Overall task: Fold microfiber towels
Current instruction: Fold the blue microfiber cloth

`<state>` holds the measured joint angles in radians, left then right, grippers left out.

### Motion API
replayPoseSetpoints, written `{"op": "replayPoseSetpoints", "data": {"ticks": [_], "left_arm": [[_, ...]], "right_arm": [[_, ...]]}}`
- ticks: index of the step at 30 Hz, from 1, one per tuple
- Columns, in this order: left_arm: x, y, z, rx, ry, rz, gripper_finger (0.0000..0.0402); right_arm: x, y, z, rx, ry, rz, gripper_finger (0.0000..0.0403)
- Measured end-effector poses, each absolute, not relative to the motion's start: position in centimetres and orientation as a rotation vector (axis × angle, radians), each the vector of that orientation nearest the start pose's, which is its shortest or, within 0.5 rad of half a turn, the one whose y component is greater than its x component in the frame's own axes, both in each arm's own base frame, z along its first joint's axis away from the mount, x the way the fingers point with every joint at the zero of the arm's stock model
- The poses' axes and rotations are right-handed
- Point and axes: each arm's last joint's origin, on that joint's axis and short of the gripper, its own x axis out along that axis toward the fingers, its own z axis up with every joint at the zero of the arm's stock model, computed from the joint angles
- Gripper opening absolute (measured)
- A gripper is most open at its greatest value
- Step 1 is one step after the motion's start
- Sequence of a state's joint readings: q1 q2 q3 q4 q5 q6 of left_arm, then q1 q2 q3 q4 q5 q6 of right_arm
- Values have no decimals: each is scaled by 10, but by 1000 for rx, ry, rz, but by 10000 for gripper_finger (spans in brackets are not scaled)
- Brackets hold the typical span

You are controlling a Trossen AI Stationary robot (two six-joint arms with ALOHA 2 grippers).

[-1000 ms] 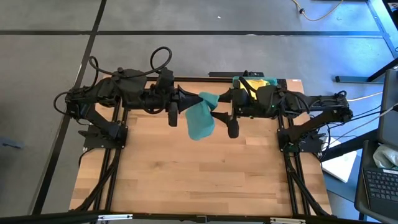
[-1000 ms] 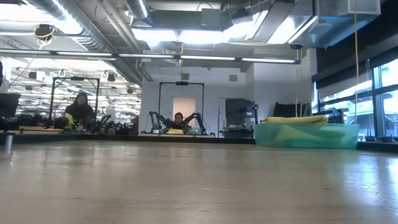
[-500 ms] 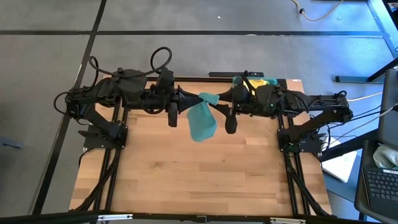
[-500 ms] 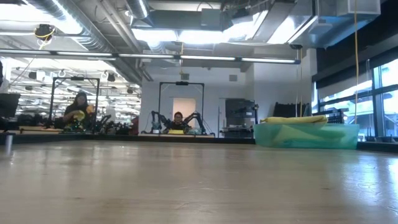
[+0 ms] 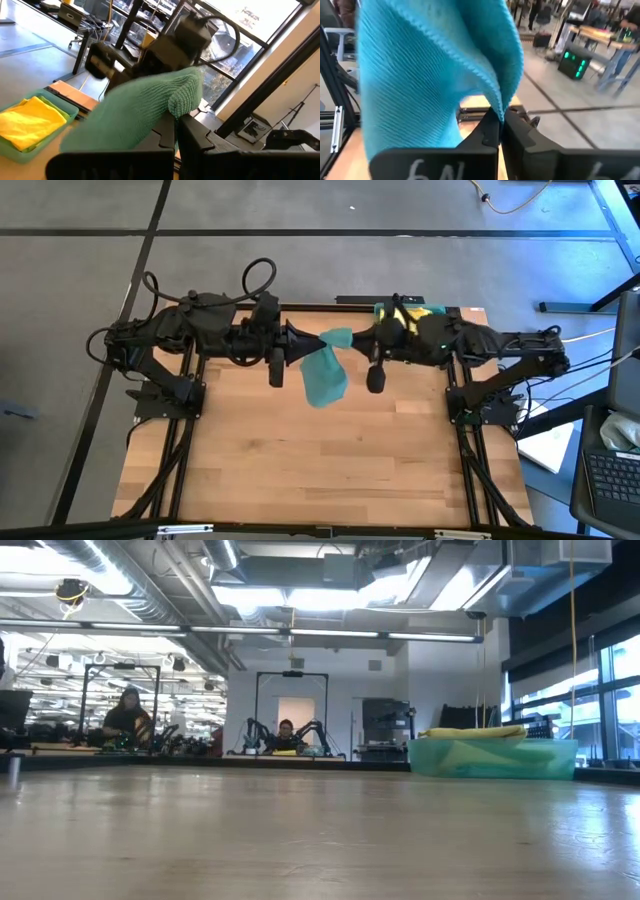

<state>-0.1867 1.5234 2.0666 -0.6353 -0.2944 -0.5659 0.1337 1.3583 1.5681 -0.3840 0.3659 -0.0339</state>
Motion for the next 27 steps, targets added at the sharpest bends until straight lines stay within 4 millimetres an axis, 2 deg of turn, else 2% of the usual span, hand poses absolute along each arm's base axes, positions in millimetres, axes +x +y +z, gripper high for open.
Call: {"op": "replayPoseSetpoints", "data": {"ticks": [9, 17, 23, 27], "left_arm": [[278, -47, 536, -522, 62, 118, 0], [277, -47, 534, -511, 81, 124, 0], [276, -47, 527, -461, 152, 142, 4], [275, -46, 522, -431, 199, 168, 26]], "right_arm": [[255, 19, 476, -136, 105, -254, 4], [248, 18, 479, -165, 105, -247, 2], [234, 20, 482, -212, 215, -220, 2], [219, 19, 491, -228, 306, -176, 2]]}}
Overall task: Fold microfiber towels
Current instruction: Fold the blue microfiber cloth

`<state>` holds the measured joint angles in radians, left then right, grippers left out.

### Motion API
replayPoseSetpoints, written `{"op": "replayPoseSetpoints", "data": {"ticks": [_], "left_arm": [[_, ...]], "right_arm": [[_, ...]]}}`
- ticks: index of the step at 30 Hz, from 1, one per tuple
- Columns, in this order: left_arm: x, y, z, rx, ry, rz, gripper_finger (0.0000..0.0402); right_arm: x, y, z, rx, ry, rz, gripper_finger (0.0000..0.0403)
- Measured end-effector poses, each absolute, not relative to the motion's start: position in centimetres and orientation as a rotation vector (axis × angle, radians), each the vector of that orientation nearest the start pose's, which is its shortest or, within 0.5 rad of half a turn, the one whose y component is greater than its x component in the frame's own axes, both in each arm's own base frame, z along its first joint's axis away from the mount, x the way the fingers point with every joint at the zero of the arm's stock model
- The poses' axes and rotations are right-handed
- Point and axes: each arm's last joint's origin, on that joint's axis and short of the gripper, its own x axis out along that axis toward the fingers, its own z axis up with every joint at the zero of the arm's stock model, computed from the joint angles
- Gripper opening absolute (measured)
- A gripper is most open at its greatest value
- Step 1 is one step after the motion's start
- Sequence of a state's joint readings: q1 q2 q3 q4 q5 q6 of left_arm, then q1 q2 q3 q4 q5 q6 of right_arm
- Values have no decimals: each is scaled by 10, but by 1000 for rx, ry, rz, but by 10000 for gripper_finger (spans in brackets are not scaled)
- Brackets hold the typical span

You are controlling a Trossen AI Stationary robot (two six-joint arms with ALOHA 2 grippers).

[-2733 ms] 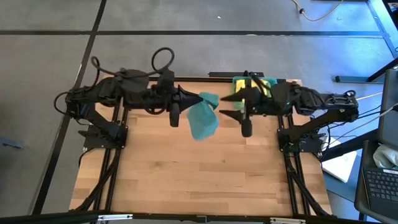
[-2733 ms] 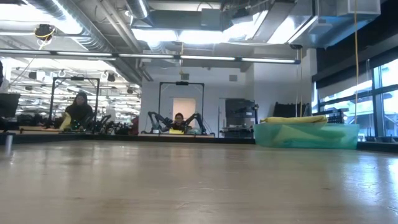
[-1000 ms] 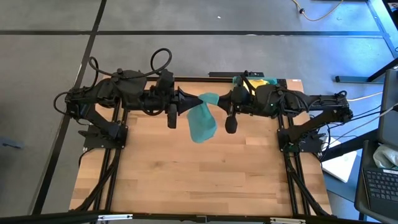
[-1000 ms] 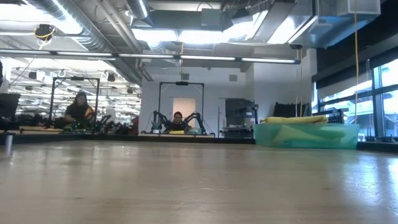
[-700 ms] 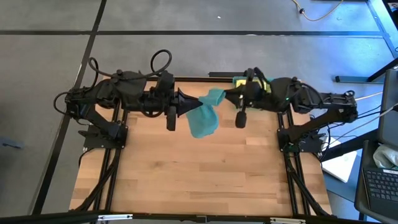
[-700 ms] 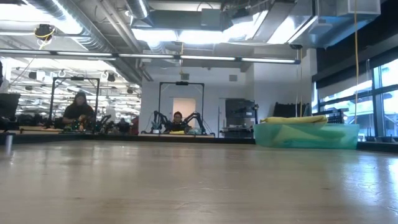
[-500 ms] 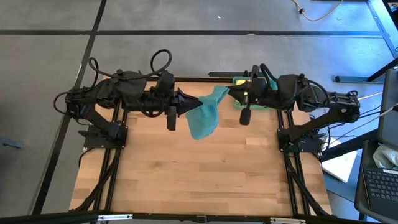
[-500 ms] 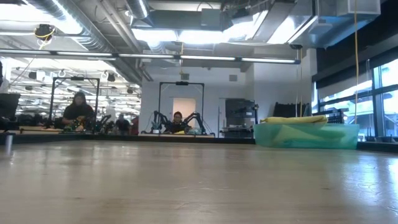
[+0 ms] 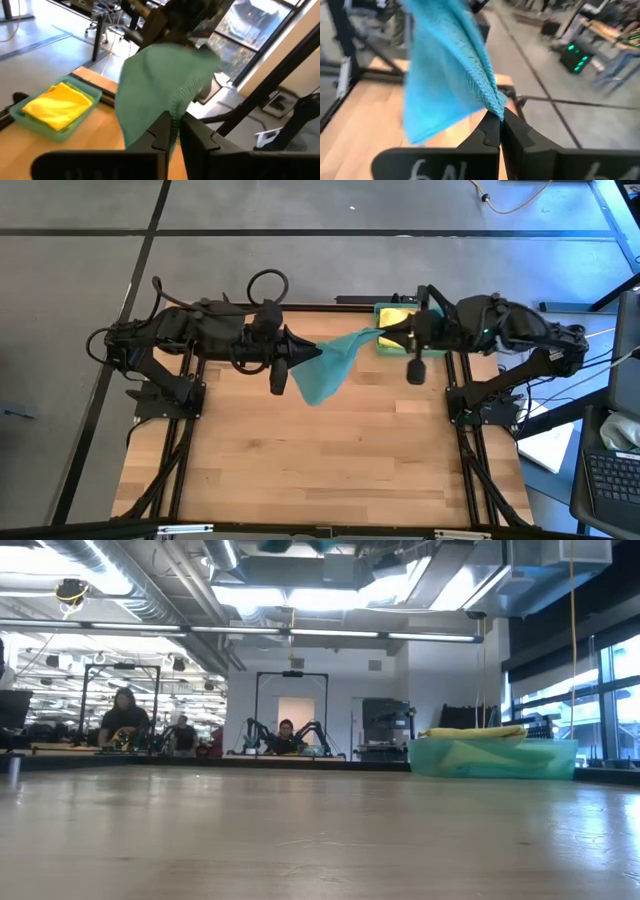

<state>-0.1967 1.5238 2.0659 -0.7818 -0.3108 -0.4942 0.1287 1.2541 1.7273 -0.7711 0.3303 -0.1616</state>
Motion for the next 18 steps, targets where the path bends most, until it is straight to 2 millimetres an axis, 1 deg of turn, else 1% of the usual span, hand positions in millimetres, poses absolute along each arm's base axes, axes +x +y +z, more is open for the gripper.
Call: {"op": "replayPoseSetpoints", "data": {"ticks": [5, 9, 15, 18], "left_arm": [[275, -46, 519, -394, 238, 173, 59], [276, -45, 513, -379, 286, 188, 72], [287, -48, 504, -354, 327, 190, 74], [301, -48, 501, -327, 304, 175, 74]], "right_arm": [[204, 20, 505, -194, 327, -86, 2], [198, 21, 511, -153, 319, -28, 2], [198, 22, 506, -116, 377, 16, 2], [199, 23, 501, -103, 424, 36, 2]]}}
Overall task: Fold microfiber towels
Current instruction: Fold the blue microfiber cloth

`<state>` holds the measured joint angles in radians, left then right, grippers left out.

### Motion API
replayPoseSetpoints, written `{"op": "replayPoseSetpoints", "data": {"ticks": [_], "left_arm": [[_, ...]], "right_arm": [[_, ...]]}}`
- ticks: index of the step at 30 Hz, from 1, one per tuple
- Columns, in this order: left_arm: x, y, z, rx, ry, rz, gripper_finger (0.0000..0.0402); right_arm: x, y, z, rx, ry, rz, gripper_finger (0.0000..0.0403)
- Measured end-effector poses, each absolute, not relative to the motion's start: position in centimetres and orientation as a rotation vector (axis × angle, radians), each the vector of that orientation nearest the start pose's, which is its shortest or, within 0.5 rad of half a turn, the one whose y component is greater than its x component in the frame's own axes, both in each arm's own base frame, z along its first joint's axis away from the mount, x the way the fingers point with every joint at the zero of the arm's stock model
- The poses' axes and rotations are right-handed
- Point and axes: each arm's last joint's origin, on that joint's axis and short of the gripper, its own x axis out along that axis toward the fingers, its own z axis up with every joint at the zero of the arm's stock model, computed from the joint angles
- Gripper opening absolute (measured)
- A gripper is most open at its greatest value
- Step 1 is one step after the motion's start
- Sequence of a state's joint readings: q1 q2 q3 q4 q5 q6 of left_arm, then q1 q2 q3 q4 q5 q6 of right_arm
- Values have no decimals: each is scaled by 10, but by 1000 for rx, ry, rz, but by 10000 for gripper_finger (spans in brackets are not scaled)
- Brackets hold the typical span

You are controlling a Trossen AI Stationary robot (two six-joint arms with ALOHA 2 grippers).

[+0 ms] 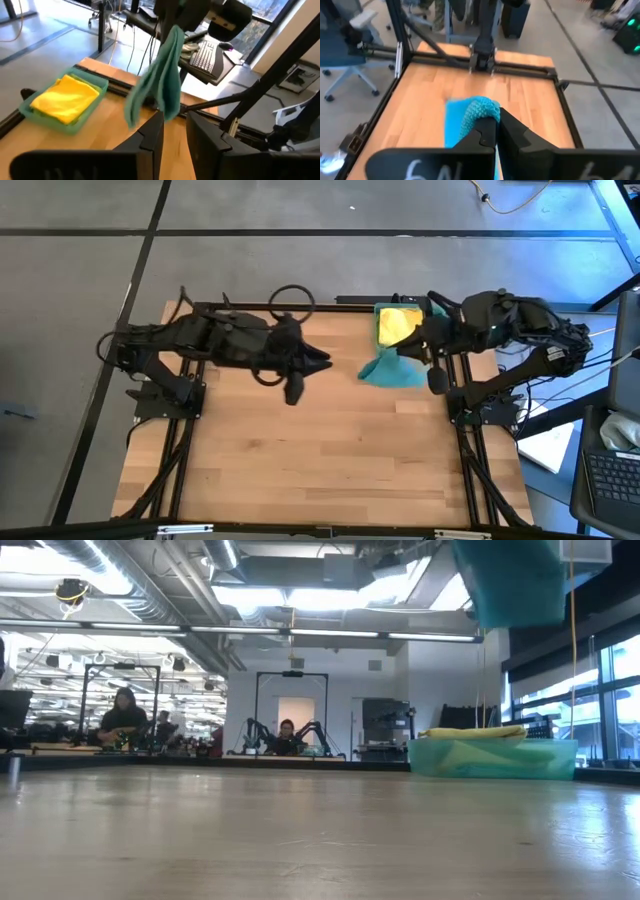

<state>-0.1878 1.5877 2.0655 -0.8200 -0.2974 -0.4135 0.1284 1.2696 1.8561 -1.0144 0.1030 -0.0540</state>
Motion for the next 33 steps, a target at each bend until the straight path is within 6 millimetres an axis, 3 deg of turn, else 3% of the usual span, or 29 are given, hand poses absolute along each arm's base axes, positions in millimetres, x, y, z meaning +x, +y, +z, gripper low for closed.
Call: {"op": "replayPoseSetpoints", "data": {"ticks": [6, 11, 17, 25, 33], "left_arm": [[344, -51, 487, -358, 257, 95, 100], [367, -50, 462, -382, 371, 47, 138], [364, -38, 468, -377, 343, 53, 166], [350, -18, 482, -189, 305, 11, 167], [359, 7, 464, -247, 435, -116, 167]], "right_arm": [[203, 24, 494, -106, 485, 56, 3], [203, 24, 494, -105, 489, 65, 4], [201, 25, 492, -77, 511, 85, 5], [201, 26, 492, -66, 510, 138, 5], [202, 28, 492, -52, 510, 183, 6]]}}
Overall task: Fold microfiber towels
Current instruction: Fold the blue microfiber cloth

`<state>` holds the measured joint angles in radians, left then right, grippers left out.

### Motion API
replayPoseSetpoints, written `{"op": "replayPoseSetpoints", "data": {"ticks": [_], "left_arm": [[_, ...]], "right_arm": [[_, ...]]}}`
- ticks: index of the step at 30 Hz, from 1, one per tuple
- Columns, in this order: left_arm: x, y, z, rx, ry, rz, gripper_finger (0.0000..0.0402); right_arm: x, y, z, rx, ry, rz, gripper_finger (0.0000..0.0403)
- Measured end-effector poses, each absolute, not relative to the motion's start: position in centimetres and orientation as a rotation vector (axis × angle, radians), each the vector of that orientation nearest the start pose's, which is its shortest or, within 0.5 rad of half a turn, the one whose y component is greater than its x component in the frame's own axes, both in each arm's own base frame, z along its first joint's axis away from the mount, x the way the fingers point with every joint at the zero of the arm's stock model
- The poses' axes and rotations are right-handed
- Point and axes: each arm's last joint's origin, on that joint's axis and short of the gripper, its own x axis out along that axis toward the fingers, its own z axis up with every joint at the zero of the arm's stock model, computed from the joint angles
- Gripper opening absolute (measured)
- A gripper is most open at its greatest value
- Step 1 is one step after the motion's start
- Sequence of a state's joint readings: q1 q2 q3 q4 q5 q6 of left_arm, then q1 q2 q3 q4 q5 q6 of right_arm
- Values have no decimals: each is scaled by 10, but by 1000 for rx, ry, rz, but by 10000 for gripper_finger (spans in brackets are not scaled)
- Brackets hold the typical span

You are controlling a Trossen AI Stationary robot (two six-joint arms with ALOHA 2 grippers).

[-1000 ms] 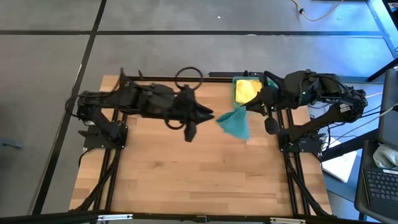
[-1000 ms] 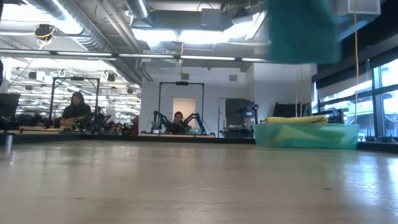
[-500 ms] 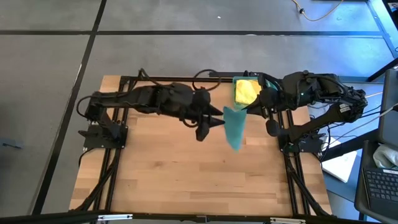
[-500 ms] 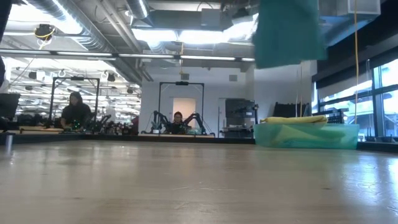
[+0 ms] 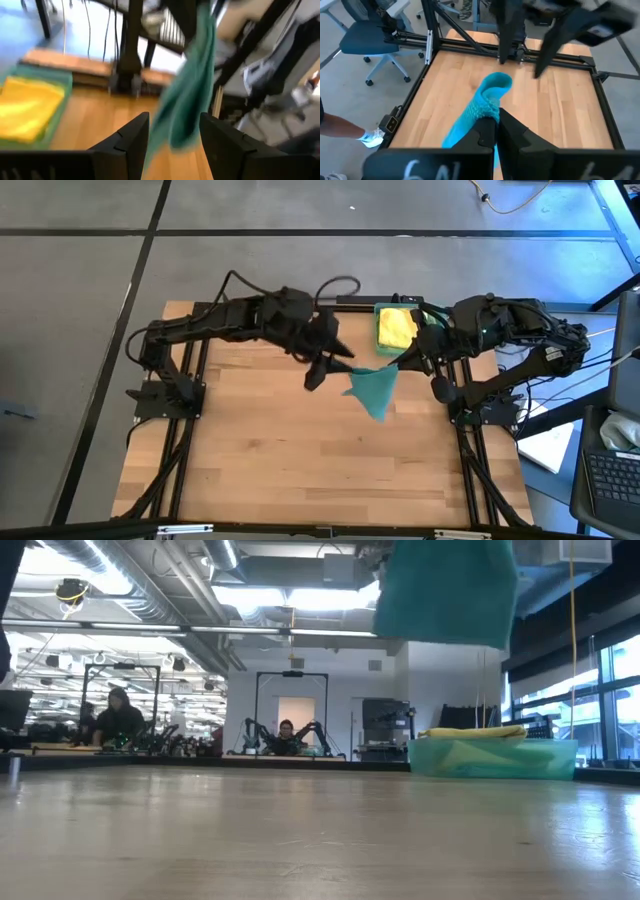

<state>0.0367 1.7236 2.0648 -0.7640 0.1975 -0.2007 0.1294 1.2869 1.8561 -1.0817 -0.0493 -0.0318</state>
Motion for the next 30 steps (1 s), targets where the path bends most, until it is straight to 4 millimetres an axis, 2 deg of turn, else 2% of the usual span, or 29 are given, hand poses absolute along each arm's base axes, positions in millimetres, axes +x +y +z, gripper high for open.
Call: {"op": "replayPoseSetpoints", "data": {"ticks": [5, 10, 13, 21, 30], "left_arm": [[363, 8, 465, -249, 399, -140, 167], [368, 10, 455, -224, 456, -148, 167], [377, 17, 452, -224, 430, -176, 167], [386, 31, 444, -284, 432, -279, 167], [400, 25, 427, -419, 509, -450, 167]], "right_arm": [[202, 30, 492, -53, 512, 193, 6], [203, 30, 492, -47, 513, 191, 6], [205, 31, 491, -41, 518, 190, 6], [212, 36, 487, -25, 533, 240, 6], [212, 38, 488, -28, 524, 249, 6]]}}
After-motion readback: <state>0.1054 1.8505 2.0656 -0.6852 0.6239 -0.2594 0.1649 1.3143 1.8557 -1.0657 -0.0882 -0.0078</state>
